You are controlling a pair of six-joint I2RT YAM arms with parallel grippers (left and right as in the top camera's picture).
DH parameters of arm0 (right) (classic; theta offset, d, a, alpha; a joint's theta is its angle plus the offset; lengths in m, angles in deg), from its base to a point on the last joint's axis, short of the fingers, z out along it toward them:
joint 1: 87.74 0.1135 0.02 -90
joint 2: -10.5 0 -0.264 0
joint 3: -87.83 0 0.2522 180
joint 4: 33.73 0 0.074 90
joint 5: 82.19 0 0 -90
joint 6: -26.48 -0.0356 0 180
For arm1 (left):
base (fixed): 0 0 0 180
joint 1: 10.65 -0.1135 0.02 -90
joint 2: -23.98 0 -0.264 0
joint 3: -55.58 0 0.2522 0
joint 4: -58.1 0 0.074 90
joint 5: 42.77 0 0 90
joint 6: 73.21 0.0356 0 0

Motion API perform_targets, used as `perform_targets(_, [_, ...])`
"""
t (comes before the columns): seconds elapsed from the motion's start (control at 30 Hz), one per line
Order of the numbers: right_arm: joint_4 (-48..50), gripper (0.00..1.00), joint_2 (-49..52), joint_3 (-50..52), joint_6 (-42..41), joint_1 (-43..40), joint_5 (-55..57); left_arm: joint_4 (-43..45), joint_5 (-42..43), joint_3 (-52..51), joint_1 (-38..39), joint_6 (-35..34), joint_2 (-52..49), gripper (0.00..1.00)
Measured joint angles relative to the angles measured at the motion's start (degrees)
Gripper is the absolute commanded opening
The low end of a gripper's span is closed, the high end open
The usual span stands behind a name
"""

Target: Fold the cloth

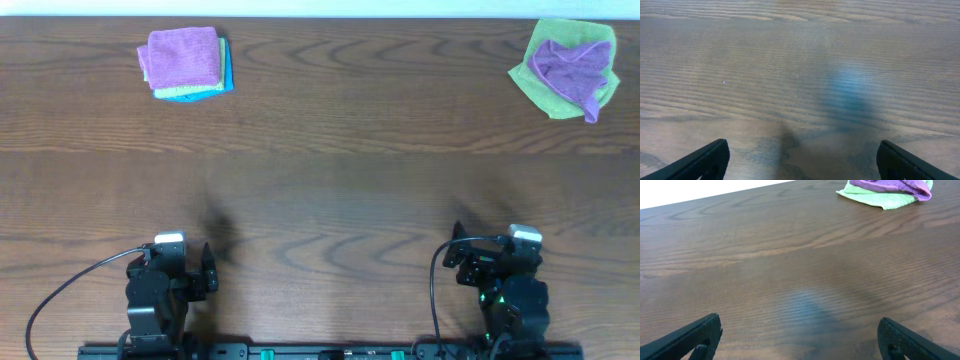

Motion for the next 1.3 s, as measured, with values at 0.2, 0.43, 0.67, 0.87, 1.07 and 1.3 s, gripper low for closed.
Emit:
perform_targets(0.2, [0.00,0.99,0.00,0.00,0.00,0.00,0.00,0.00,0.00,0.00,0.00,-0.02,0.00,0.95])
perform_targets(0.43, [0.20,0.99,0.00,0.00,0.00,0.00,0.04,0.00,0.00,0.00,0.00,0.00,0.00,0.95])
perform_targets(0.67, [5.86,0.99,0.00,0.24,-1.70,0.00,-0.07,-0.02,0.00,0.00,0.00,-0.02,0.02,0.95])
perform_targets(0.87, [19.19,0.99,0.94,0.35,-3.48,0.00,-1.05,-0.07,0.00,0.02,0.00,-0.02,0.04,0.95])
perform_targets(1.07, [29.59,0.99,14.10,-1.84,-4.07,0.00,-1.31,-0.09,-0.02,0.02,-0.07,0.00,0.07,0.95])
perform_targets(1.3, [22.95,0.99,47.17,-26.25,-1.75,-2.05,-1.33,0.00,-0.02,0.02,-0.07,0.00,0.22,0.95])
